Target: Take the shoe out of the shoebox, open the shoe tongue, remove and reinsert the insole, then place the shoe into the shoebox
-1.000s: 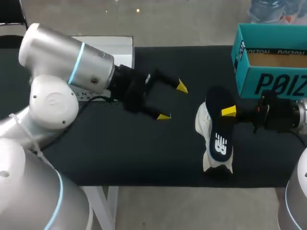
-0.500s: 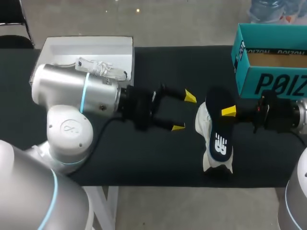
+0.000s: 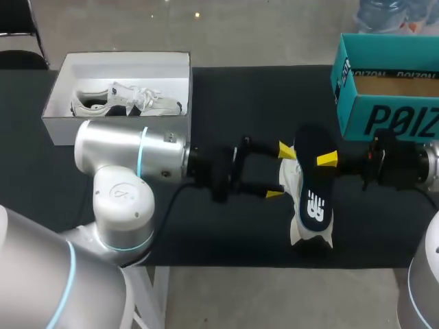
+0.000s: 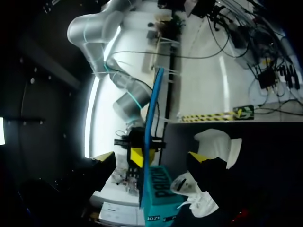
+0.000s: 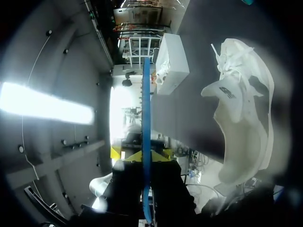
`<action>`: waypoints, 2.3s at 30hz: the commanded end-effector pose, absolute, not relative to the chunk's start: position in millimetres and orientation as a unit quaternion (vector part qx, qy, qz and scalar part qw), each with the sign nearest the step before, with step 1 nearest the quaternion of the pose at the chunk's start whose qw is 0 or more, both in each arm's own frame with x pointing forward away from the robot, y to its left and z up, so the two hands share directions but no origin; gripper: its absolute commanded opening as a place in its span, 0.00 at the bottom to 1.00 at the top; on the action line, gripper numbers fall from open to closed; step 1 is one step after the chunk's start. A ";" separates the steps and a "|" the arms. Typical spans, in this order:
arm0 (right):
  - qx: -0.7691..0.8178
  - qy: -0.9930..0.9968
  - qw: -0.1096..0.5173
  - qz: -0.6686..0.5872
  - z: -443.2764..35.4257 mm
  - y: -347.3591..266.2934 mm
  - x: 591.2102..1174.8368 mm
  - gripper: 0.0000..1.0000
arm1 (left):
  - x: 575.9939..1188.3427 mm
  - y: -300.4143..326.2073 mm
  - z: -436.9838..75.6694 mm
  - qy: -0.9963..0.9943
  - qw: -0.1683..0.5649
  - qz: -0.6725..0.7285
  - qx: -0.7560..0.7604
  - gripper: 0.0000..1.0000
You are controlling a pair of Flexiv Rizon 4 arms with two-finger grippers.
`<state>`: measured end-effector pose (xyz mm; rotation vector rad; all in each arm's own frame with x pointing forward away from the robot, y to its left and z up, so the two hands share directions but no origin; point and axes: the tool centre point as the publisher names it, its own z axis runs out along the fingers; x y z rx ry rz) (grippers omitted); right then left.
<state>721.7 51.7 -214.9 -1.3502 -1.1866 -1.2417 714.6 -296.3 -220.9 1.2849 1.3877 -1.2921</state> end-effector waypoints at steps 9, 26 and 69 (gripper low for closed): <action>-0.549 -0.482 0.460 -0.504 -215.2 52.4 721.5 0.00 | 724.0 -326.5 -225.9 0.532 0.430 -0.527 0.504 1.00; -0.549 -0.482 0.460 -0.504 -215.2 52.4 721.5 0.00 | 724.7 -346.1 -220.6 0.517 0.438 -0.530 0.509 0.47; -0.549 -0.482 0.460 -0.504 -215.2 52.4 721.5 0.00 | 720.8 -347.0 -218.2 0.520 0.439 -0.528 0.508 0.00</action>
